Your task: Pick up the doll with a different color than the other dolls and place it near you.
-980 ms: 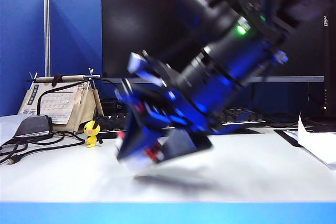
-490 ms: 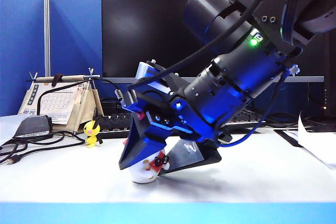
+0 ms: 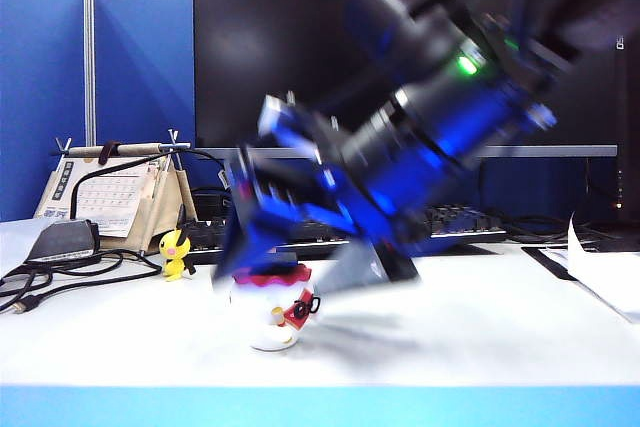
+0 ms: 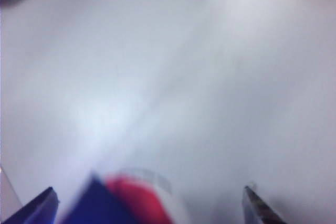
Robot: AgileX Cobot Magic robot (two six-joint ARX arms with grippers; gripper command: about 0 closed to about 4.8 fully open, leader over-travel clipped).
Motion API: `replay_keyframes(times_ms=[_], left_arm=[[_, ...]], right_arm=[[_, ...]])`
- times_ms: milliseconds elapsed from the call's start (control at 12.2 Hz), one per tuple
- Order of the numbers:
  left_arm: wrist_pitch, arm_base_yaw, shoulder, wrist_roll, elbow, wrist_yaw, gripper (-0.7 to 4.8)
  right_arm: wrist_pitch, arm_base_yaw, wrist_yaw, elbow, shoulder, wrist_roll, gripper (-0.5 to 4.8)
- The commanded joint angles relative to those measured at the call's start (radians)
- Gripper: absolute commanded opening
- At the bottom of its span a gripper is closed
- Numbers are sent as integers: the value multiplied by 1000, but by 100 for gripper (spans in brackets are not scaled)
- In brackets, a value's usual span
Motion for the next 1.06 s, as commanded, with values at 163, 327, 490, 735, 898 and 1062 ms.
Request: replay_keyframes(times_ms=[163,327,490,735,898,1062], left_arm=[[2,0,1,1,2,-1,24],[2,0,1,1,2,-1,24],[2,0,1,1,2,0,24],[2,0,1,1,2,-1,24],[2,0,1,1,2,0,24],[2,0,1,1,2,-1,24]], right_arm=[[-82,-42,72,156,-55,-67,451],[-108,-169,68,130,-222,-78,151],[-167,-320,69,-14,-466,-79,143],[-166,-411,78,-279,-678,-54,144],[-166,-428,150,-468,-843,-19,144],[-167,-428,204,-567,-946,6,144]])
